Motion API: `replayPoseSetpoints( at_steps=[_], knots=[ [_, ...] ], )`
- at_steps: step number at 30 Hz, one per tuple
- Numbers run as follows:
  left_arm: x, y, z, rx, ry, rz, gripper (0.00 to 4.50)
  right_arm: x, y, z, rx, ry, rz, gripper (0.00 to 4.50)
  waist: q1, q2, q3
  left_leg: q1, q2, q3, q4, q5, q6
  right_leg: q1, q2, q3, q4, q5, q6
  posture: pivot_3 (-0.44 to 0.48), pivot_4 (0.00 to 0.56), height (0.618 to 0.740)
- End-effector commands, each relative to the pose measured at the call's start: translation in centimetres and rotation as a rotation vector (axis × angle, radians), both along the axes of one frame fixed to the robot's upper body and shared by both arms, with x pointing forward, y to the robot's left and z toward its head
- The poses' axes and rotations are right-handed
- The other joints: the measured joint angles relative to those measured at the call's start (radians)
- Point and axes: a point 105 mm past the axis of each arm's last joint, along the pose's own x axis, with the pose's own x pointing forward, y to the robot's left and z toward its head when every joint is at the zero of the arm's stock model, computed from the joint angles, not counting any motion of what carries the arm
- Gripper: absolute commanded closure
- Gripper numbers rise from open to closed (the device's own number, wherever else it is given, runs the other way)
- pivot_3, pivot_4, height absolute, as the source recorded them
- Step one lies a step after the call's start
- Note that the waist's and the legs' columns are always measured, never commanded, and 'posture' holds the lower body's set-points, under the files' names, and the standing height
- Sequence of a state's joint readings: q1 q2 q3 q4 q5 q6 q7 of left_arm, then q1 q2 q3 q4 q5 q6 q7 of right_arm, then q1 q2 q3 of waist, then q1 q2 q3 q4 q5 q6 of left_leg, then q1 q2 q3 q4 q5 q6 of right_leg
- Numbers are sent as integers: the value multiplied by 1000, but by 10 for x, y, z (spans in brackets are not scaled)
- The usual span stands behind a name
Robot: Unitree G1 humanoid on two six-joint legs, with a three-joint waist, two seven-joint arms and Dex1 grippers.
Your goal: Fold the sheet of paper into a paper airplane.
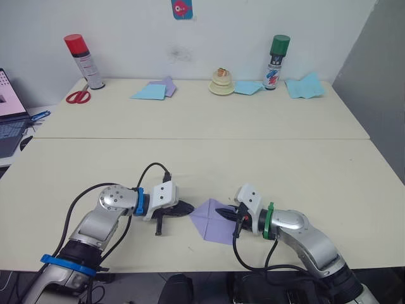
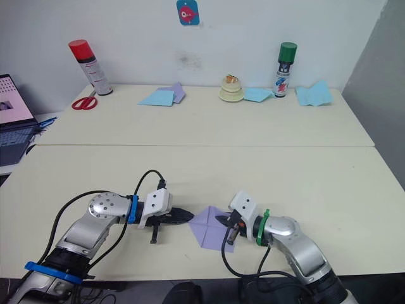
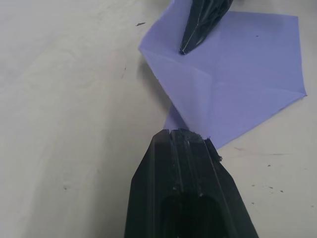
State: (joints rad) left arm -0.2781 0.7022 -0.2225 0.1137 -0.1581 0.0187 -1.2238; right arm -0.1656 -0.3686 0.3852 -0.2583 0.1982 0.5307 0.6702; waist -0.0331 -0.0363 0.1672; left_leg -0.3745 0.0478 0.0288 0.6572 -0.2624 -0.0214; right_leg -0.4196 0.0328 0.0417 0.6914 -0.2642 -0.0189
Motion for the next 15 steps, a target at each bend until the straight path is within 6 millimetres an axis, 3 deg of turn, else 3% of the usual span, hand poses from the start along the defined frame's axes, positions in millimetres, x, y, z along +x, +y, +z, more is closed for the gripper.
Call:
replayPoseSetpoints(
  at_steps=[1,5,12,15],
  knots=[
    [-4,17,-12,48,56,82,4500,9,-10,-7,-56,-17,-61,4453,-1,0,0,0,0,0,-1,0,0,0,0,0,-1,0,0,0,150,725],
    [-3,13,6,-9,15,114,4500,8,-9,-7,-68,-34,-49,4453,-2,-1,0,1,0,1,-7,0,0,0,0,0,-4,0,1,0,150,725],
    [9,1,61,-179,-67,189,4500,7,-9,-9,-82,-53,-34,4453,-1,-3,3,-2,1,0,-12,0,0,-2,0,-2,-10,4,6,0,150,725],
    [0,-12,64,-152,-63,106,4500,7,-9,-9,-83,-58,-31,4453,-2,-3,3,-3,0,1,-11,0,0,-2,0,-1,-12,4,8,0,150,725]
  ],
)
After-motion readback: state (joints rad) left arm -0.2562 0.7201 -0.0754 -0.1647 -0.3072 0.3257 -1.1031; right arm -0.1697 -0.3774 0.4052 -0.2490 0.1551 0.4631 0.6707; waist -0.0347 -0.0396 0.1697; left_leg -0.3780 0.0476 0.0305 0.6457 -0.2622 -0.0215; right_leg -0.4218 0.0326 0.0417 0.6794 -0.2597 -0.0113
